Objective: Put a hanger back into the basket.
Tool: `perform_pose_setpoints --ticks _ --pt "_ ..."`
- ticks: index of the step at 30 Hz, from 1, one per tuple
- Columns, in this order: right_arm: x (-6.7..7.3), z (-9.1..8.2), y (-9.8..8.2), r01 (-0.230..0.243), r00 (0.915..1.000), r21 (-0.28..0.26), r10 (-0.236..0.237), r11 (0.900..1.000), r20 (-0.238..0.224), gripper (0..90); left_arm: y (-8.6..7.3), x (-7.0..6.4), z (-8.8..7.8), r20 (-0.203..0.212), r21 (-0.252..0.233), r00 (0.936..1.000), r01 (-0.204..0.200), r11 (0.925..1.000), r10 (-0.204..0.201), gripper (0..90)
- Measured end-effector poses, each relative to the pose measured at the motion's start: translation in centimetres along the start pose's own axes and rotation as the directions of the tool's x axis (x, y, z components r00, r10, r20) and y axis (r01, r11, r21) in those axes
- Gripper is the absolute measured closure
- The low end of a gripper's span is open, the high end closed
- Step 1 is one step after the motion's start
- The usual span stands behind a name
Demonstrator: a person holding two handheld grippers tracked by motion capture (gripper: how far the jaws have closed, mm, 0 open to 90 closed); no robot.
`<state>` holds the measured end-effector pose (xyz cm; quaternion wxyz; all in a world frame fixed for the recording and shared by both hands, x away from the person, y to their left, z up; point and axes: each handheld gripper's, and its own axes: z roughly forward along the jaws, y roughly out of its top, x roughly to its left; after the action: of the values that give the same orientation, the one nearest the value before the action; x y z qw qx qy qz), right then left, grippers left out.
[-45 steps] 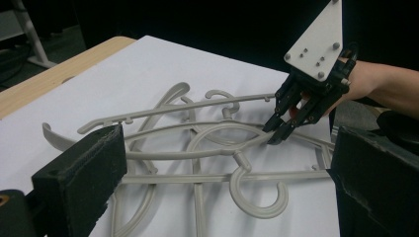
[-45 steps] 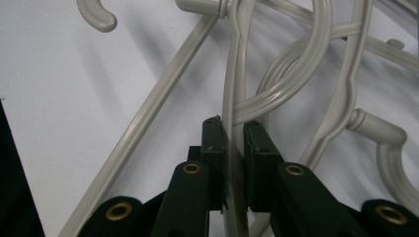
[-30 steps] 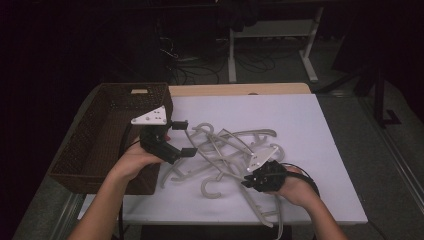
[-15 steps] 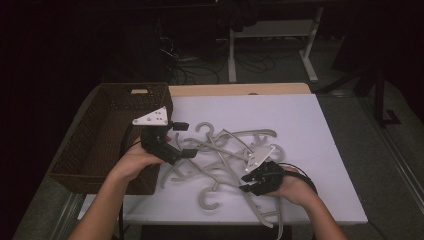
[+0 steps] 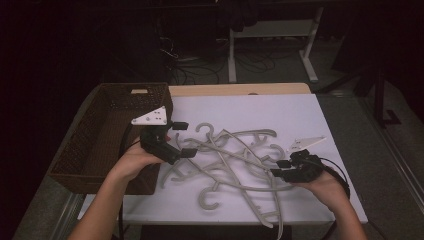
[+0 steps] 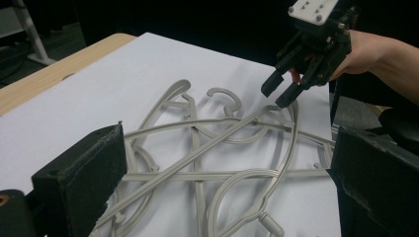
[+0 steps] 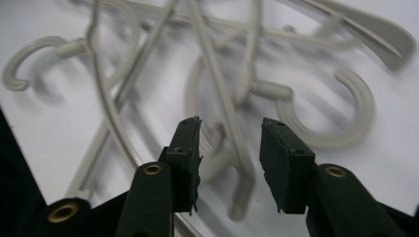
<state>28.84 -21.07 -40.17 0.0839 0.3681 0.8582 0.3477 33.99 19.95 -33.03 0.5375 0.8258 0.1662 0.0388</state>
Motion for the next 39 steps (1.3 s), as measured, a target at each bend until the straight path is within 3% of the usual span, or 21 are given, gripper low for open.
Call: perform_pose_setpoints --ticks 4,8,16,18,21,25,29,32,39 --pt "-0.5 0.0 -0.8 -0.059 0.9982 0.029 0.059 0.998 0.011 55.7 0.0 0.0 0.0 0.0 0.001 1.0 -0.001 1.0 0.001 0.5" --pt "-0.5 0.0 -1.6 -0.073 0.9973 0.05 0.073 0.996 0.009 57.6 0.0 0.0 0.0 -0.001 0.003 1.0 -0.002 1.0 0.002 0.5" --pt "-0.5 0.4 -2.2 -0.063 0.9979 0.098 0.062 0.993 0.017 63.7 0.0 0.0 0.1 0.001 0.003 1.0 0.0 1.0 0.0 0.5" --pt "-0.4 1.0 -2.0 -0.046 0.9986 0.136 0.041 0.99 0.034 68.3 -0.1 0.0 0.2 0.003 0.007 1.0 -0.001 1.0 0.001 0.5" --pt "-0.3 1.2 -1.9 -0.039 0.9984 0.148 0.032 0.988 0.047 74.1 -0.1 0.0 0.2 0.001 0.006 1.0 0.001 1.0 -0.001 0.5" --pt "-0.4 1.2 -1.7 -0.036 0.9978 0.149 0.027 0.988 0.06 75.5 -0.1 0.0 0.1 0.001 0.005 1.0 0.001 1.0 -0.001 0.5" --pt "-0.8 0.5 -1.3 -0.03 0.9966 0.136 0.019 0.99 0.081 77.1 -0.1 0.1 0.2 0.0 0.007 1.0 0.001 1.0 -0.001 0.5" --pt "-1.9 -0.2 0.0 -0.007 0.9934 0.12 -0.007 0.993 0.115 79.1 -0.2 0.1 0.4 0.002 0.012 1.0 0.003 0.9999 -0.003 0.5" --pt "-4.5 0.1 2.8 0.027 0.993 0.137 -0.042 0.99 0.11 79.5 -0.2 0.1 0.6 0.005 0.017 1.0 0.001 0.9999 -0.001 0.5"
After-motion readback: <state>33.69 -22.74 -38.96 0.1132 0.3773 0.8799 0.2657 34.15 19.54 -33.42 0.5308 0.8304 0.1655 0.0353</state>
